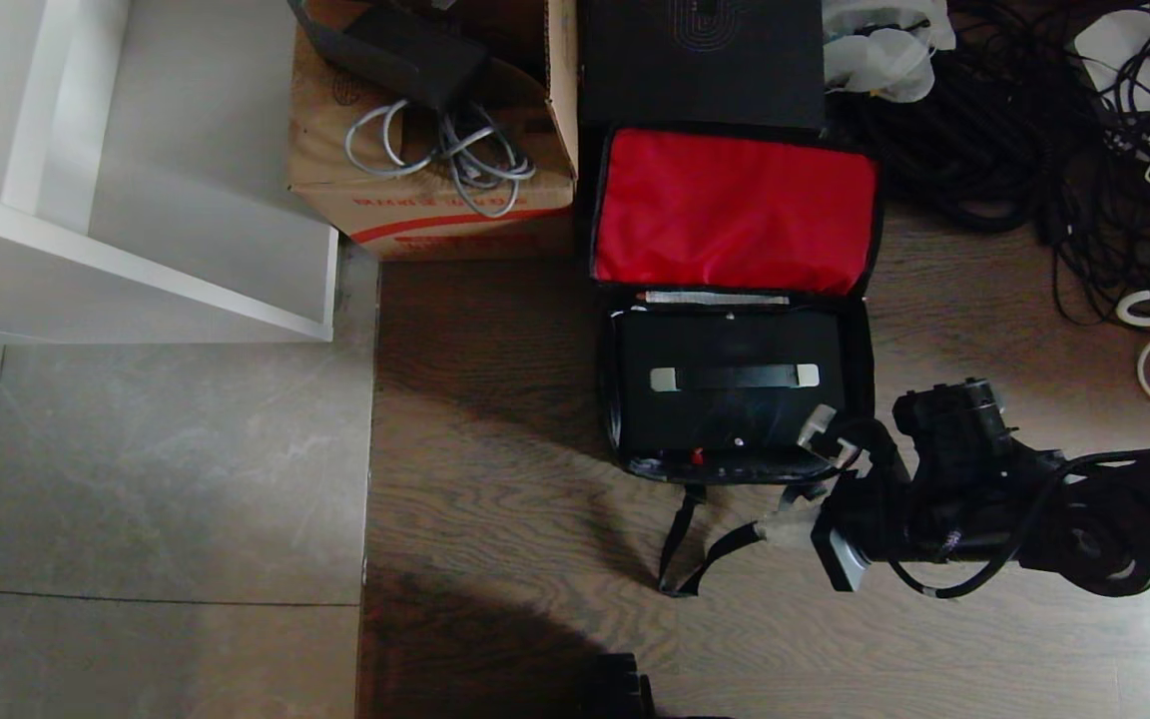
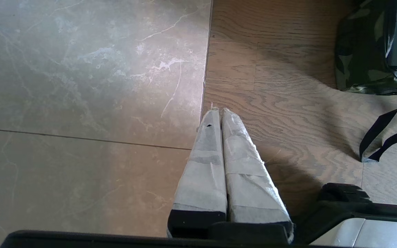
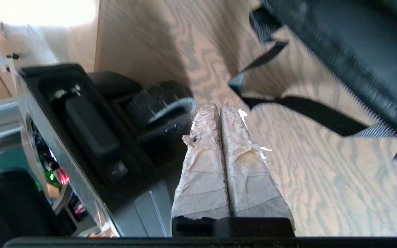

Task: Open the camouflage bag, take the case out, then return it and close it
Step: Grip the handle

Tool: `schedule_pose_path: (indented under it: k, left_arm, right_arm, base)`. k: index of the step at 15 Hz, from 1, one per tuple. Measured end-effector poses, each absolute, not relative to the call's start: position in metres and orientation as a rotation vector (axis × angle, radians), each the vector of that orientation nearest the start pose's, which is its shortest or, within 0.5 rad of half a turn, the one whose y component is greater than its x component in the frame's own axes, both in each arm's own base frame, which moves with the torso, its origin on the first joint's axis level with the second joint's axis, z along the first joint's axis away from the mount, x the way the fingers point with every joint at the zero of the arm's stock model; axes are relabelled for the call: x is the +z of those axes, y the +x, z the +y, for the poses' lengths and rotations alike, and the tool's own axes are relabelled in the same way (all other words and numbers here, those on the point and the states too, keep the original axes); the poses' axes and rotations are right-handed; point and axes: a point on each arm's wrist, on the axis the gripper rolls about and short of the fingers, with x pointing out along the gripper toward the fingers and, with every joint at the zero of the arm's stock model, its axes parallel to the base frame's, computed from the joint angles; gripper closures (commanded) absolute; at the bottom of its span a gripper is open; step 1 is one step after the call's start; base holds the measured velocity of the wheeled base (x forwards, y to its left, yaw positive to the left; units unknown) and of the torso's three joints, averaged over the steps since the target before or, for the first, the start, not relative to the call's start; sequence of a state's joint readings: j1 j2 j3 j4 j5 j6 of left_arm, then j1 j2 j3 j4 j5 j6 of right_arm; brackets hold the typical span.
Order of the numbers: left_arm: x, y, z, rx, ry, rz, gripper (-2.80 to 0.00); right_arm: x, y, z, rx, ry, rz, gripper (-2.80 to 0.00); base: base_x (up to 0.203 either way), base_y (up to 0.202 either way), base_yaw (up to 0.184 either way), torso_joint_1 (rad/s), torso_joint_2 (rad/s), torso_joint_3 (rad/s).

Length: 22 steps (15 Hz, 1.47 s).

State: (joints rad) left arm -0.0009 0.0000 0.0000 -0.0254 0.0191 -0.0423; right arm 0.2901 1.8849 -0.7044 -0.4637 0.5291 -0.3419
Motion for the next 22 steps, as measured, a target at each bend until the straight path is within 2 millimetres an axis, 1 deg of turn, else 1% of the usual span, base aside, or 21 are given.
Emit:
schedule_pose_path:
  k: [1, 3, 4, 7, 9, 11, 13, 15, 18, 20, 22]
  left_arm:
    - [0.078, -0.023, 0.000, 0.018, -0.042, -0.026, 0.00]
    - [0.078, -0.023, 0.000, 0.019, -0.042, -0.026, 0.00]
    - [0.078, -0.023, 0.000, 0.018, -0.043, -0.026, 0.00]
    - [0.078, -0.023, 0.000, 0.019, -0.043, -0.026, 0.00]
    - [0.078, -0.023, 0.000, 0.017, -0.043, -0.026, 0.00]
    - [0.078, -0.023, 0.000, 0.018, -0.043, -0.026, 0.00]
    - [0.078, -0.023, 0.000, 0.018, -0.042, -0.026, 0.00]
    - [0.078, -0.023, 0.000, 0.018, -0.042, -0.026, 0.00]
    - [0.078, -0.023, 0.000, 0.018, -0.042, -0.026, 0.00]
    - [0.078, -0.023, 0.000, 0.018, -0.043, -0.026, 0.00]
    - [0.078, -0.023, 0.000, 0.018, -0.042, -0.026, 0.00]
  right_arm:
    - [0.091, 0.291, 0.099, 0.896, -0.227, 0.568, 0.00]
    - [0.097, 0.300, 0.091, 0.835, -0.253, 0.530, 0.00]
    - [0.099, 0.303, 0.085, 0.799, -0.296, 0.513, -2.80]
    - [0.096, 0.304, 0.064, 0.766, -0.480, 0.483, -2.80]
    - [0.098, 0.302, 0.059, 0.772, -0.555, 0.450, -2.80]
    - [0.103, 0.300, 0.057, 0.773, -0.618, 0.398, -2.80]
    - [0.104, 0.296, 0.056, 0.767, -0.664, 0.350, -2.80]
    - [0.104, 0.295, 0.054, 0.706, -0.770, 0.311, -2.80]
    - [0.096, 0.291, 0.054, 0.613, -0.973, 0.351, -2.80]
    - [0.089, 0.289, 0.061, 0.623, -0.997, 0.373, -2.80]
    - [0.087, 0.288, 0.063, 0.626, -1.008, 0.380, -2.80]
  base:
    - [0.000, 0.000, 0.000, 0.000, 0.00, 0.000]
    - [0.000, 0.000, 0.000, 0.000, 0.00, 0.000]
    - [0.000, 0.000, 0.000, 0.000, 0.00, 0.000]
    - [0.000, 0.000, 0.000, 0.000, 0.00, 0.000]
    - [0.000, 0.000, 0.000, 0.000, 0.00, 0.000]
    - [0.000, 0.000, 0.000, 0.000, 0.00, 0.000]
    - [0.000, 0.000, 0.000, 0.000, 0.00, 0.000]
    - [0.000, 0.000, 0.000, 0.000, 0.00, 0.000]
    - [0.000, 0.000, 0.000, 0.000, 0.00, 0.000]
    - [0.000, 0.000, 0.000, 0.000, 0.00, 0.000]
    - [0.000, 0.000, 0.000, 0.000, 0.00, 0.000]
